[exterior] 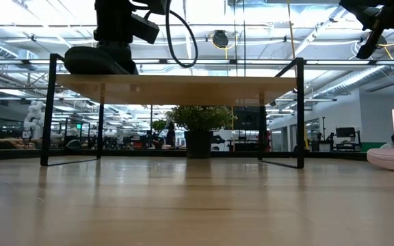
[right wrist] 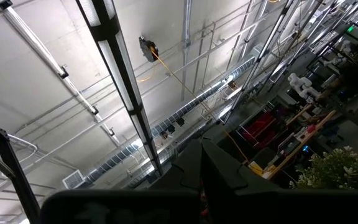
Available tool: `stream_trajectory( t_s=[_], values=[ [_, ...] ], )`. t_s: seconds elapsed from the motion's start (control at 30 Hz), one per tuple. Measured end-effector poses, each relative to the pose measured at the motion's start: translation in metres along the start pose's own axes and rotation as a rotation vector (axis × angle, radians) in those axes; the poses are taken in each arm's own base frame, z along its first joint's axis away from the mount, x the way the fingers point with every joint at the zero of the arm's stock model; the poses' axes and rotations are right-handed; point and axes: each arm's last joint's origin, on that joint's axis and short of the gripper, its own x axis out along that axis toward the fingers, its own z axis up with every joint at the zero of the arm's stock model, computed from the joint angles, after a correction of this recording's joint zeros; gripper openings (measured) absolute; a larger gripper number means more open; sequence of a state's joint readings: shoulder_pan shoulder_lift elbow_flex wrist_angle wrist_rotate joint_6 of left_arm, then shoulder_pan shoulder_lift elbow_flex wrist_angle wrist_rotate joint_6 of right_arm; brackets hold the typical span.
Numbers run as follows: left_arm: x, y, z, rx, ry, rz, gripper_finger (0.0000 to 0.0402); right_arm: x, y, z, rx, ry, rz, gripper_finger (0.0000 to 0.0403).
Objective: Pick and place slides into the shelf
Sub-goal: Put the top black slide on the shelf, then put the black slide on the shelf
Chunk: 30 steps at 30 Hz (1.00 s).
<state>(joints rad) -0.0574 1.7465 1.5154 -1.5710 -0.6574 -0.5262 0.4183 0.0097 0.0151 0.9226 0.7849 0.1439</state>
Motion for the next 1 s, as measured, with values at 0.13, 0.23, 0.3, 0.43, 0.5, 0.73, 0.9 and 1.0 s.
stream_trajectory(
  t_s=[0.13,0.23,0.3,0.43,0.5,0.73,0.9,1.0],
  values=[
    [-0.004,0.005,-0.003,-0.016,-0.01,-0.021,0.0218,0.0,0.0,0.0,0.0,0.0,0.0,0.0],
    [-0.01,0.011,-0.006,-0.042,-0.021,-0.059,0.0231,0.0,0.0,0.0,0.0,0.0,0.0,0.0],
    [-0.016,0.016,-0.007,-0.06,-0.031,-0.095,0.0236,0.0,0.0,0.0,0.0,0.0,0.0,0.0],
    [-0.025,0.021,-0.006,-0.075,-0.042,-0.152,0.0239,0.0,0.0,0.0,-0.007,0.0,-0.001,0.0],
    [-0.029,0.024,-0.006,-0.076,-0.049,-0.173,0.0239,0.0,0.0,0.0,-0.007,0.0,-0.001,0.0],
    [-0.046,0.025,-0.006,-0.067,-0.083,-0.254,0.0239,0.0,0.0,0.0,-0.007,0.0,-0.002,0.0],
    [-0.077,0.023,-0.011,-0.05,-0.14,-0.389,0.0239,0.0,0.0,0.0,-0.007,0.0,-0.003,0.0],
    [-0.103,0.015,-0.022,-0.031,-0.163,-0.526,0.0239,0.0,0.0,0.0,-0.007,0.0,-0.003,0.0]
  ],
)
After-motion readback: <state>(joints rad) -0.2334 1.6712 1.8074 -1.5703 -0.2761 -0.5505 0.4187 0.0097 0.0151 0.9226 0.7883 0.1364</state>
